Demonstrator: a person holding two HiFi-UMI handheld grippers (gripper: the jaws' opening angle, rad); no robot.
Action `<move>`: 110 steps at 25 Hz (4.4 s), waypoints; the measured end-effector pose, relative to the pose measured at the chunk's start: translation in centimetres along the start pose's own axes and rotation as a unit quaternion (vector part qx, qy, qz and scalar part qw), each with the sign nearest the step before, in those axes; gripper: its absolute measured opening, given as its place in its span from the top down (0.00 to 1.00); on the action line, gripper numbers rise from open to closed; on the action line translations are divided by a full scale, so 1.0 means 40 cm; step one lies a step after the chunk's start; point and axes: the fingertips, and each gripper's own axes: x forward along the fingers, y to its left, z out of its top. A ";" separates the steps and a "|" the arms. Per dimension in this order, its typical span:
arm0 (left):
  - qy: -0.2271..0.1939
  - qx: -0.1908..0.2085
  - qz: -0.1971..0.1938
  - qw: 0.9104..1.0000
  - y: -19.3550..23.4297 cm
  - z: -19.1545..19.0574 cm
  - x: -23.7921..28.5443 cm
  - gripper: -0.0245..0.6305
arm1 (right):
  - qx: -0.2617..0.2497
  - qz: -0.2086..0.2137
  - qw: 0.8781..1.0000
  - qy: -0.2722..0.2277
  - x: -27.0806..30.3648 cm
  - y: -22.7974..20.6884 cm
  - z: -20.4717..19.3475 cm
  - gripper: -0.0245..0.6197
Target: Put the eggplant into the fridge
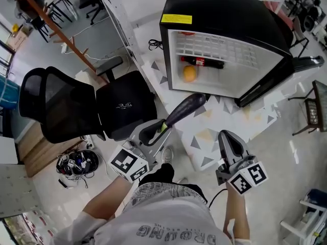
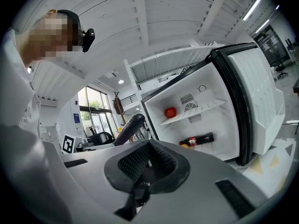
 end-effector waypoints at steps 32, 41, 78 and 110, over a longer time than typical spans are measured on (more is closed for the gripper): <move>0.010 0.030 -0.085 0.996 0.181 0.082 0.212 0.79 | -0.001 -0.060 0.997 -0.042 0.226 -0.090 0.106 0.96; 0.008 0.062 -0.062 0.996 0.158 0.114 0.332 0.79 | 0.003 -0.041 0.998 -0.052 0.208 -0.167 0.142 0.96; 0.090 0.248 0.009 0.965 0.190 0.177 0.760 0.79 | 0.025 0.036 0.994 -0.097 0.190 -0.362 0.227 0.96; 0.213 0.299 0.074 0.927 0.224 0.132 0.842 0.79 | 0.037 0.046 0.994 -0.088 0.175 -0.398 0.196 0.96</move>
